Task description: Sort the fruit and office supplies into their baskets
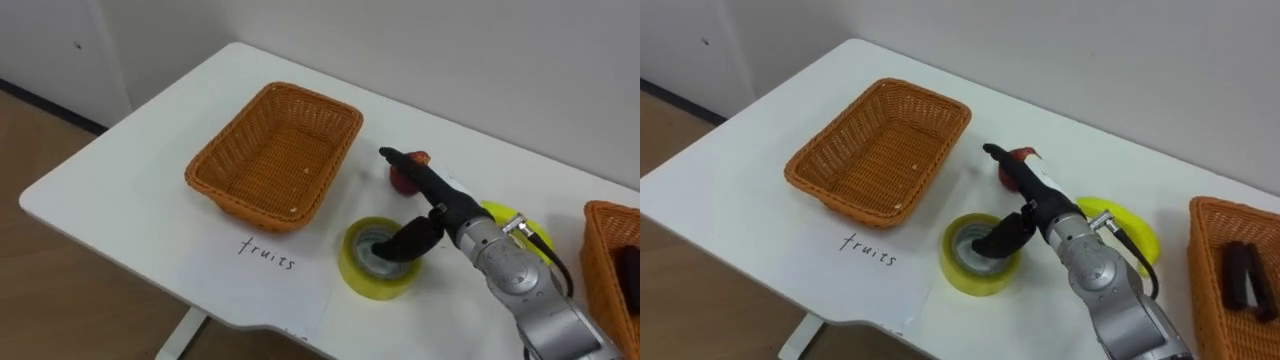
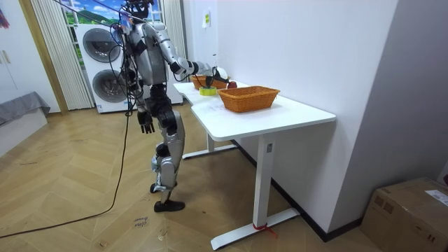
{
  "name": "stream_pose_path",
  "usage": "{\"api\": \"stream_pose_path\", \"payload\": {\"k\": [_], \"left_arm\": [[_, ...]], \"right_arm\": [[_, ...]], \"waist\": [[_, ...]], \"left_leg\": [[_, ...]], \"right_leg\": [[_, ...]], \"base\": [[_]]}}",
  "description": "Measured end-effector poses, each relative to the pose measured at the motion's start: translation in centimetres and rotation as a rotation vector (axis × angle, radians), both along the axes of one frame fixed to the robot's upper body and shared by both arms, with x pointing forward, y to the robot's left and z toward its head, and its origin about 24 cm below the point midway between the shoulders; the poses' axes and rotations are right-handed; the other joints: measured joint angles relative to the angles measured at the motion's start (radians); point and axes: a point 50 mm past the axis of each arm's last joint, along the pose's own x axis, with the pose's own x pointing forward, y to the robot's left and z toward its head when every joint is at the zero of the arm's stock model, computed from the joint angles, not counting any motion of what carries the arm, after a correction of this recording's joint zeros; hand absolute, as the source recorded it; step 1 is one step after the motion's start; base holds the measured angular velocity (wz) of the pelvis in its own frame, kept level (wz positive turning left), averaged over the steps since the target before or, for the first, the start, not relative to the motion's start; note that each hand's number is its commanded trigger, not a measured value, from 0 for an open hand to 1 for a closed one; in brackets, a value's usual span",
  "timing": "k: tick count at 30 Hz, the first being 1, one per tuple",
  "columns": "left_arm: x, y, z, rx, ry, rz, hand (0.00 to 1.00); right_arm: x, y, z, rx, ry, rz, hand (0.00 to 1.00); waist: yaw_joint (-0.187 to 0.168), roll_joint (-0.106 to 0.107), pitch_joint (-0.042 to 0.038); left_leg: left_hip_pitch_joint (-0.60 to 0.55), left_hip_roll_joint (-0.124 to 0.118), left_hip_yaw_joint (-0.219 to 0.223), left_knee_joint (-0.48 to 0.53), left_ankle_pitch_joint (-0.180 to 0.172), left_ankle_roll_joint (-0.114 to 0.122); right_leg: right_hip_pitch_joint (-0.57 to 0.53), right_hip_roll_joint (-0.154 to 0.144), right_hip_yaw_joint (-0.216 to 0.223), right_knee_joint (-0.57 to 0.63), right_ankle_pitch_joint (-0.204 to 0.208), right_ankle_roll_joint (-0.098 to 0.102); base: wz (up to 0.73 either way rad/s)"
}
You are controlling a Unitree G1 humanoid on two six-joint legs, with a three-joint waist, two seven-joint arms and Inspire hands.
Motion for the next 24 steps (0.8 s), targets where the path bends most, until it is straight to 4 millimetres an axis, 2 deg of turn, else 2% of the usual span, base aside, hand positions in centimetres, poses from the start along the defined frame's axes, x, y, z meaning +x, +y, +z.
{"api": "stream_pose_path", "payload": {"k": [5,15,24], "left_arm": [[-0.01,-0.01,-0.01,0.001,0.002,-0.007,0.00],[-0.16,-0.09,-0.04,-0.001,0.018,-0.008,0.00],[0.53,-0.08,-0.06,0.002,0.005,-0.012,0.00]], "right_arm": [[-0.23,0.34,-0.30,-0.013,0.015,0.025,0.00],[-0.28,0.45,-0.41,-0.011,0.032,0.035,0.00],[-0.38,0.84,-0.68,-0.085,0.055,0.081,0.00]], "waist": [[-0.001,0.007,0.0042],[-0.002,0.010,0.0032],[-0.003,0.007,0.0007]], "left_leg": [[0.001,-0.001,-0.003,0.002,0.001,0.001],[0.002,-0.001,0.002,0.001,0.002,0.001],[-0.001,-0.001,0.003,0.002,0.002,0.002]], "right_leg": [[0.002,0.000,0.003,0.000,0.000,0.000],[0.002,0.000,0.005,0.001,0.000,0.000],[0.000,-0.001,0.009,0.001,0.000,0.000]], "base": [[0.00],[0.00],[0.00]]}}
